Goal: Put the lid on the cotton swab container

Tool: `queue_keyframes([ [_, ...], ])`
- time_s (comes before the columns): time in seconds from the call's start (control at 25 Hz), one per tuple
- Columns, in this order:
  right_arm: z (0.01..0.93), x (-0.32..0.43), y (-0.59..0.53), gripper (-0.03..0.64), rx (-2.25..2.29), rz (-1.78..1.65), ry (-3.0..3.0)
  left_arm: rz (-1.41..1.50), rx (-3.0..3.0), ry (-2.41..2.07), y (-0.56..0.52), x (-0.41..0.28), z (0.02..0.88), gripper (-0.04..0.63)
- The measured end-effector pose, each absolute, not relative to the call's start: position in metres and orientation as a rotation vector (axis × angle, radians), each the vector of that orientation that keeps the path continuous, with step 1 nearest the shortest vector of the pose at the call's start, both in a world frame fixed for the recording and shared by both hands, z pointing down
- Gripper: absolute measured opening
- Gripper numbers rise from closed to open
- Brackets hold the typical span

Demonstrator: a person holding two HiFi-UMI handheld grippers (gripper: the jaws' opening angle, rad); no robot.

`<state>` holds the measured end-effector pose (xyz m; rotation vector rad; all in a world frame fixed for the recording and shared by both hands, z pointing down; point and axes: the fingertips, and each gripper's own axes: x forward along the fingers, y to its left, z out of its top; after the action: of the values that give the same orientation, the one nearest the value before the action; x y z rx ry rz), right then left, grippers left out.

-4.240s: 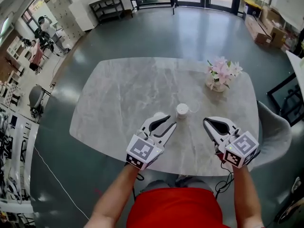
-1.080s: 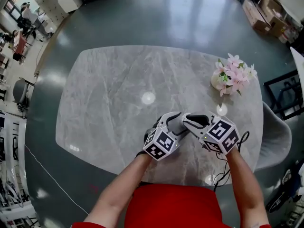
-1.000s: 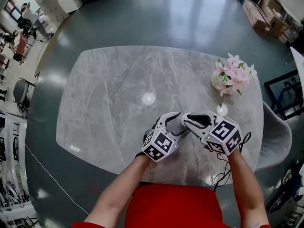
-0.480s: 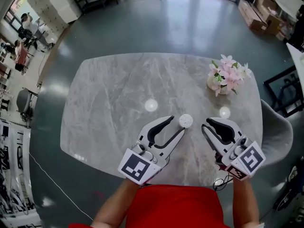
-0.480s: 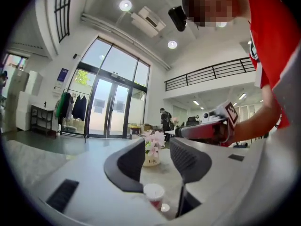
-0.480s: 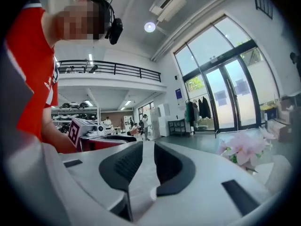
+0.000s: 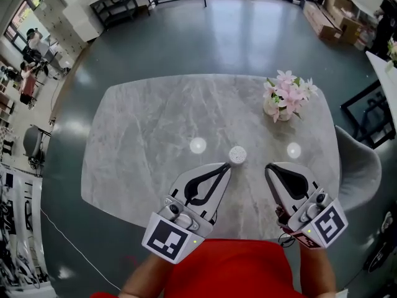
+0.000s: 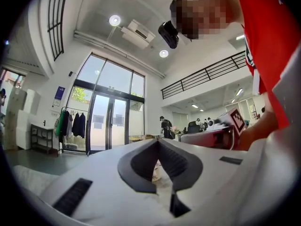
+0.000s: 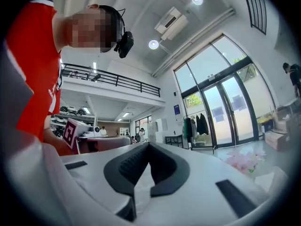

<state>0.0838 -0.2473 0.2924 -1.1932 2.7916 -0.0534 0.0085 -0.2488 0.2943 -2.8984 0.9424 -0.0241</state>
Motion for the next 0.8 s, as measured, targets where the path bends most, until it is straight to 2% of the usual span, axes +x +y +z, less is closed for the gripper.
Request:
queue_keyframes([
  [0.8, 0.290, 0.091, -0.225, 0.008, -1.233, -0.042, 2.773, -0.049, -2.914, 0.945, -0.233, 0.012, 0.290, 0.014],
])
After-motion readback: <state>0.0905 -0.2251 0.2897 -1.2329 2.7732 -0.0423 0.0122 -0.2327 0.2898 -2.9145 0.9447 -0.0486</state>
